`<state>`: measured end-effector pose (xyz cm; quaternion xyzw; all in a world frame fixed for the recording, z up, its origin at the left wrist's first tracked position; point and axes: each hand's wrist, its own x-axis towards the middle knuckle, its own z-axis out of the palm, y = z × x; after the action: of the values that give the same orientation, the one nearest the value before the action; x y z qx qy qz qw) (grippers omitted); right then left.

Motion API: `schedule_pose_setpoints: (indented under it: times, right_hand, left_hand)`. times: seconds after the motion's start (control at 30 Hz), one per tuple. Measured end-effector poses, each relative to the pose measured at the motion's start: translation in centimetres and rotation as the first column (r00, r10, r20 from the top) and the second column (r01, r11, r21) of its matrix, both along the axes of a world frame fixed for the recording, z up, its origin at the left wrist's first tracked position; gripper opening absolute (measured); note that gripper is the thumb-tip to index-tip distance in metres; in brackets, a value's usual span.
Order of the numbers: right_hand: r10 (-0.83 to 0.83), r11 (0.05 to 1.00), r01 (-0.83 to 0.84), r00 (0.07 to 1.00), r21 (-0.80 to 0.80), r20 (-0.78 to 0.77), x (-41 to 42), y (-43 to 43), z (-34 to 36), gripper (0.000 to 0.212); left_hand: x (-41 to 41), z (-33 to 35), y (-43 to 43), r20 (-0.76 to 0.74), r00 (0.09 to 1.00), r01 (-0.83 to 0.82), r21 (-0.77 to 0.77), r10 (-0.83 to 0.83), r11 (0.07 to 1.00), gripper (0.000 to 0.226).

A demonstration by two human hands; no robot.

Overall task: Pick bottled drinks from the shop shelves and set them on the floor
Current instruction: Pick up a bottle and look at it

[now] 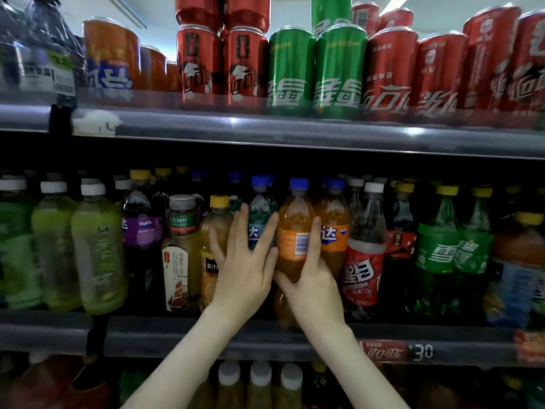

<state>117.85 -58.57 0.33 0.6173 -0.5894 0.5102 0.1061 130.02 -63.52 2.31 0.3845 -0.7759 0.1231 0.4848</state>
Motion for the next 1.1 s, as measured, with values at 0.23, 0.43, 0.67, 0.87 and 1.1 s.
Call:
schedule_pose_setpoints:
  times: [0.23,0.43,0.67,0.87,1.1]
  right_hand:
    - [0.050,0.993,-0.044,0.997,0.113,-0.053,-0.3,1.0,-3.0,0.121]
    - [-0.033,0.982,0.051,0.994,0.182,-0.103,-0.5,0.6,-3.1,0.114]
    - [0.064,0.991,-0.082,0.985,-0.106,-0.159,4.5,4.2,-7.7,0.081]
    - [0.472,0.871,-0.423,0.862,0.250,-0.186,13.4,7.2,-15.6,0.054]
    - [0.711,0.591,-0.463,0.686,0.660,-0.155,29.3,8.9,-24.2,0.042]
  left_hand:
    - [0.1,-2.8,0.6,0.096,0.993,-0.071,0.000,0.070,0.997,0.068]
    - [1.3,-5.3,2.3,0.134,0.983,-0.130,0.048,0.123,0.990,0.077]
    - [6.1,-10.9,7.1,-0.080,0.993,-0.063,0.243,0.085,0.968,0.058]
    - [14.9,-19.3,12.7,-0.097,0.974,-0.142,0.439,0.204,0.887,0.046]
    - [30.9,-28.2,18.5,0.020,0.881,-0.324,0.754,0.473,0.572,0.045]
